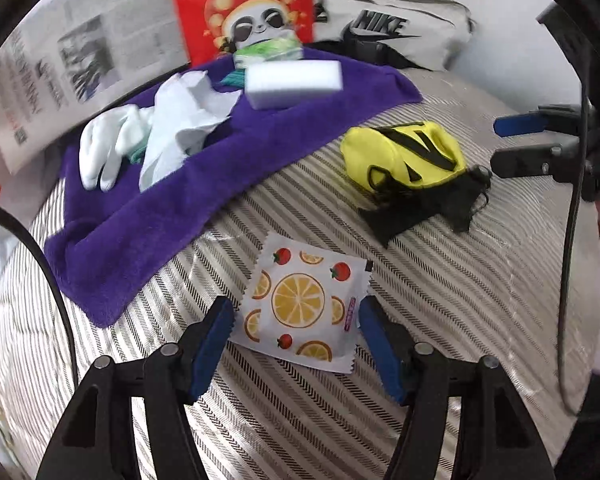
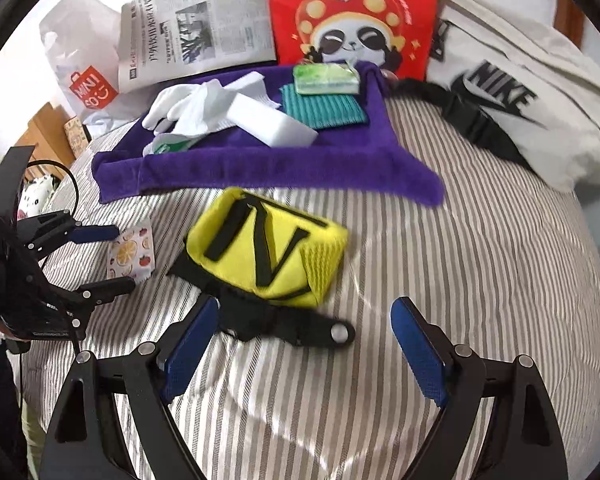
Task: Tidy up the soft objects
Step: 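Grasp the orange-print sachet on the bed with the left gripper, then grasp the yellow-black bag with the right gripper while the left holds the sachet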
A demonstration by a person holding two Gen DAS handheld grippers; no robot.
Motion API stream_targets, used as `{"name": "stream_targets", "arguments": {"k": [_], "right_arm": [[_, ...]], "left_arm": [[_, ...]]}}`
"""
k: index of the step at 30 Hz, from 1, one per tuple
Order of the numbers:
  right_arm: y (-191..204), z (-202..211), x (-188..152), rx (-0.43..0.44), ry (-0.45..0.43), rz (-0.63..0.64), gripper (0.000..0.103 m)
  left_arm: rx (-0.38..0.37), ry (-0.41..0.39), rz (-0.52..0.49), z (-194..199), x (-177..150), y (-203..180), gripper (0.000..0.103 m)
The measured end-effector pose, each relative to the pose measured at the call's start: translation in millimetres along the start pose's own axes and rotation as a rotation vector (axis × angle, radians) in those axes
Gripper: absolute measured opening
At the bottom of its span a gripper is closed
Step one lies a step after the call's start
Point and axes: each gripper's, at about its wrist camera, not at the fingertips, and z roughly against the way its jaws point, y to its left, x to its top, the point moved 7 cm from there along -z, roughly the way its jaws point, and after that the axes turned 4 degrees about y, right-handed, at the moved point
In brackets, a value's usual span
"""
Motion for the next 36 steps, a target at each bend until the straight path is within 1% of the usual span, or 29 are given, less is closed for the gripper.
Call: {"name": "stream_targets", "arguments": {"k": [1, 2, 4, 6, 7, 9, 11, 12, 13, 15, 17, 19, 23, 27, 31, 34, 36], "right_arm": [[-2, 0, -3, 0.002, 0.002, -0.011, 0.088], [-4, -1, -5, 0.005, 0.006, -0.025, 0.088], [-8, -3, -9, 0.010, 0.013, -0.050, 0.088], [-10, -3, -11, 0.013, 0.016, -0.065, 0.088], [-11, -4, -12, 0.015, 0.017, -0.069, 0.088], [-12, -4, -13, 0.010, 0.017, -0.069, 0.088], [-13, -6, -14, 0.003, 0.022, -0.071, 0.088], [-14, -7, -14, 0.004, 0.023, -0.072, 0.088], [-14, -8, -14, 0.006, 0.025, -0.075, 0.088], [-14, -9, -13, 0.009, 0.025, -0.077, 0.088], [-13, -10, -14, 0.011, 0.026, -0.074, 0.088], [-12, -11, -15, 0.009, 0.029, -0.072, 0.088], [-12, -13, -14, 0.008, 0.030, -0.069, 0.088], [-11, -11, -11, 0.016, 0.022, -0.073, 0.088], [-6, -15, -4, 0.021, 0.018, -0.079, 0.088], [-2, -21, 4, 0.040, 0.020, -0.130, 0.088], [2, -25, 10, 0.070, 0.030, -0.184, 0.088]], "left_arm": [[0.008, -0.023, -0.019, 2, 0, 0, 0.069], [0.008, -0.022, -0.031, 2, 0, -1, 0.070], [-0.025, -0.014, -0.026, -1, 1, 2, 0.071], [-0.053, -0.015, -0.018, -2, 2, 4, 0.067], [-0.052, -0.017, -0.024, -3, 2, 3, 0.062], [-0.064, -0.030, -0.046, 0, 2, -2, 0.044], [-0.060, -0.030, -0.046, 3, 1, -8, 0.038], [-0.049, -0.026, -0.040, 4, 0, -10, 0.030], [-0.045, -0.024, -0.035, 4, 0, -12, 0.027], [-0.055, -0.019, -0.023, 7, -2, -17, 0.026], [-0.047, -0.025, 0.000, 7, -2, -16, 0.026], [-0.062, -0.025, 0.045, 6, -2, -13, 0.025], [-0.073, -0.027, 0.093, 7, -4, -11, 0.025], [-0.026, -0.030, 0.130, 11, -8, 0, 0.025], [0.040, -0.017, 0.188, 14, -16, 23, 0.025], [0.088, -0.006, 0.243, 9, -21, 41, 0.025], [0.081, -0.019, 0.260, 9, -21, 44, 0.025]]}}
